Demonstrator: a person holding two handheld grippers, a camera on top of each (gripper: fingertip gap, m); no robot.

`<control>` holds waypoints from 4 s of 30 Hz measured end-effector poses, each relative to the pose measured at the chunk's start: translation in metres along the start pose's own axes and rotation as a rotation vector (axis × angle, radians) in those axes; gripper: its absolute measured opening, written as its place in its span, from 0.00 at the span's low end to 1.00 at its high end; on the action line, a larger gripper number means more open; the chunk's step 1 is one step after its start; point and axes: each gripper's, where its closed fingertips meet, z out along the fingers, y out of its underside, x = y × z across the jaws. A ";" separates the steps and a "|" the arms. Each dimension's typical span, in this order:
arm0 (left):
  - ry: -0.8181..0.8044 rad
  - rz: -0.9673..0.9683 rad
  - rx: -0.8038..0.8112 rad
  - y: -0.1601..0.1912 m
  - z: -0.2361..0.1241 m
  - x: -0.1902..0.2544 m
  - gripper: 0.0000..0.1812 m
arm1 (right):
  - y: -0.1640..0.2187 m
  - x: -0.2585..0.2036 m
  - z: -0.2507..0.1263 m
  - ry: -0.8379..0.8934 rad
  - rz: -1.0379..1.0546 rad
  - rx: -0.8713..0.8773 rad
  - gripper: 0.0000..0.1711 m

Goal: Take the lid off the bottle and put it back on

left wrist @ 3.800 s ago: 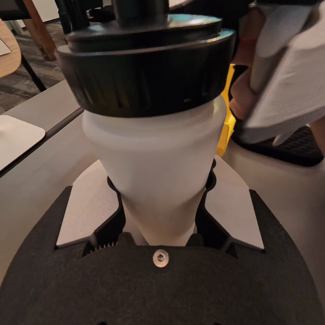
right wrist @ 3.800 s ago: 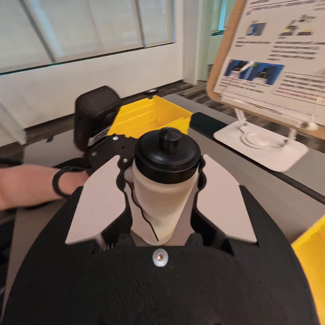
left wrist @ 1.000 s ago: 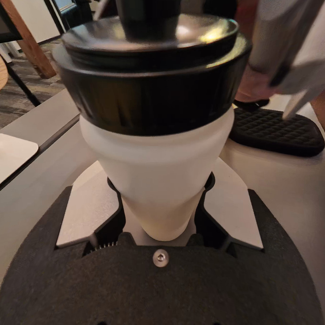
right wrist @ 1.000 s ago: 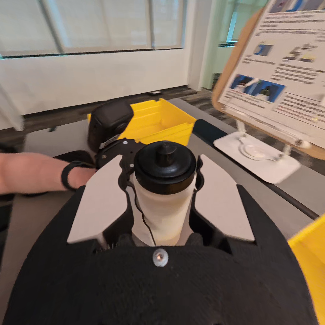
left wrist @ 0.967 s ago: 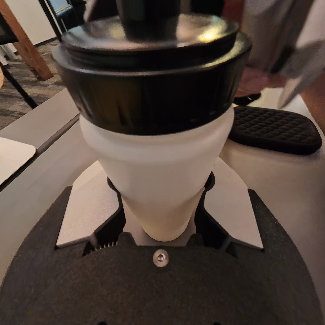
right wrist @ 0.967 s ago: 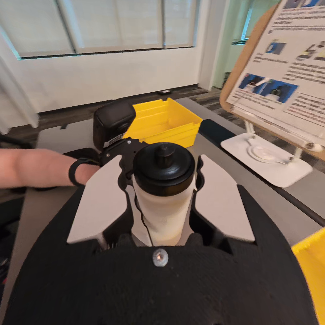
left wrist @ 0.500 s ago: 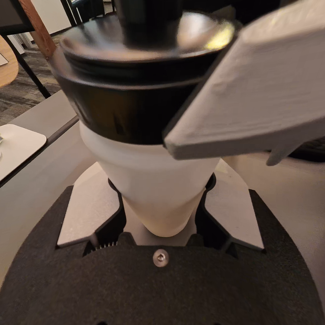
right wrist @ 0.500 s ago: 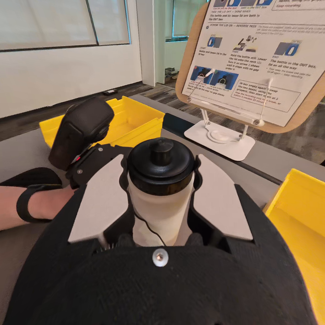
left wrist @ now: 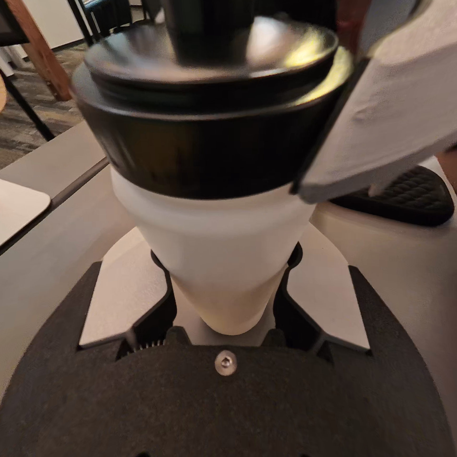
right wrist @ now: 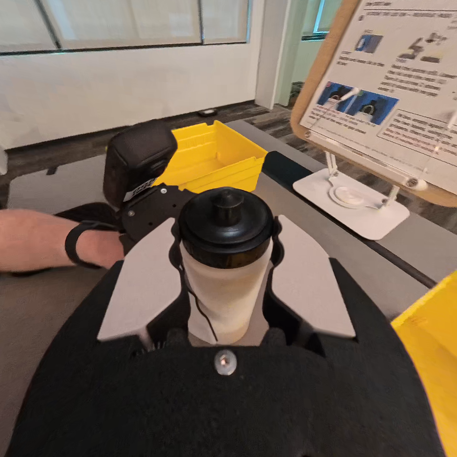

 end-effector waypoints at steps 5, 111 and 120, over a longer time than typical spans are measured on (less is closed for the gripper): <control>-0.049 0.001 -0.010 0.001 -0.002 -0.004 0.55 | 0.000 0.002 0.002 0.255 0.045 0.059 0.42; 0.060 0.043 0.003 0.000 -0.001 0.006 0.55 | -0.003 -0.008 0.000 0.031 -0.043 0.169 0.45; 0.043 0.014 -0.005 0.000 0.001 0.008 0.55 | -0.005 -0.008 0.001 -0.052 0.006 0.099 0.44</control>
